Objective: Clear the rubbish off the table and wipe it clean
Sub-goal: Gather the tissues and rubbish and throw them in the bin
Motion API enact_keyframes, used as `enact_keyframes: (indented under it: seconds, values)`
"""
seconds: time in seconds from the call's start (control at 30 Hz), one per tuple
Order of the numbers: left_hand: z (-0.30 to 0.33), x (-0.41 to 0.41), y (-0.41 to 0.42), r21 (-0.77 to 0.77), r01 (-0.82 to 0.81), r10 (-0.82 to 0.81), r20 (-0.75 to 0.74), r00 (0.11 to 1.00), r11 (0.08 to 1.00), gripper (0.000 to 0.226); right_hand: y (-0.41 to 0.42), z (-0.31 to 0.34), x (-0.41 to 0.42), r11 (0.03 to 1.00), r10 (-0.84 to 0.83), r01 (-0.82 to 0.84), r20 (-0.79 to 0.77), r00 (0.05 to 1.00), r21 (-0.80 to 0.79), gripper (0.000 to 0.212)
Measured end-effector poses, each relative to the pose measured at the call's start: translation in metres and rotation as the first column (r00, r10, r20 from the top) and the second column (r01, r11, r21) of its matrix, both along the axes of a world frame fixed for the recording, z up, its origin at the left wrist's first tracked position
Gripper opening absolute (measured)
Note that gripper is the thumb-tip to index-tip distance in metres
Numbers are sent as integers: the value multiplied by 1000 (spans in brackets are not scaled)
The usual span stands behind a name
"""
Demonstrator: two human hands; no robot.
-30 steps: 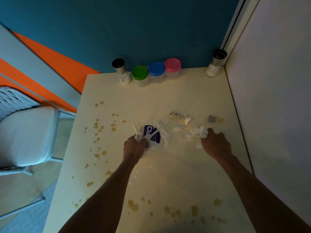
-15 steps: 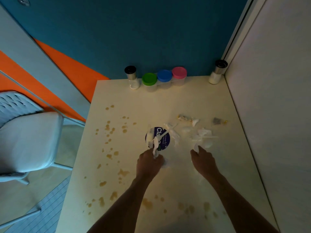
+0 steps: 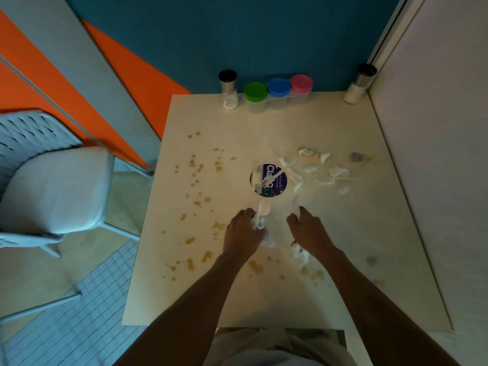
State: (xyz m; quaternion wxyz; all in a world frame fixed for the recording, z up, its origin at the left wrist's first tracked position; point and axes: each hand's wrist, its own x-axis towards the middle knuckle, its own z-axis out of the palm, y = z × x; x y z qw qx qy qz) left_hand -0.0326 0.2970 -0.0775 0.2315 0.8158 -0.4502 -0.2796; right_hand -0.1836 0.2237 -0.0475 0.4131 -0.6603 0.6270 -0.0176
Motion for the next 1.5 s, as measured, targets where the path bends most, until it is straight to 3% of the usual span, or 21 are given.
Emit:
enact_keyframes:
  seconds: [0.33, 0.47, 0.77, 1.0, 1.27, 1.5]
  values:
    - [9, 19, 104, 22, -158, 158, 7, 987, 987, 30, 70, -1, 28, 966, 253, -253, 9, 967, -56, 28]
    - [12, 29, 157, 59, -217, 218, -26, 976, 974, 30, 108, -3, 48, 937, 350, -350, 11, 937, -16, 21]
    - [3, 93, 248, 68, -383, 387, -65, 920, 921, 10, 177, -6, 129, 865, 502, -502, 5, 865, -16, 31]
    - [-8, 192, 298, 90, -410, 418, -107, 902, 908, 9, 220, -8, 236, 852, 523, -524, 17, 852, 17, 17]
    - [-17, 328, 363, 154, -393, 409, -90, 908, 907, 8, 276, -29, 363, 850, 505, -506, 41, 862, 145, 27]
    - [-24, 414, 372, 247, -388, 416, -73, 906, 888, 7, 285, -49, 439, 832, 508, -511, 72, 858, 215, 25]
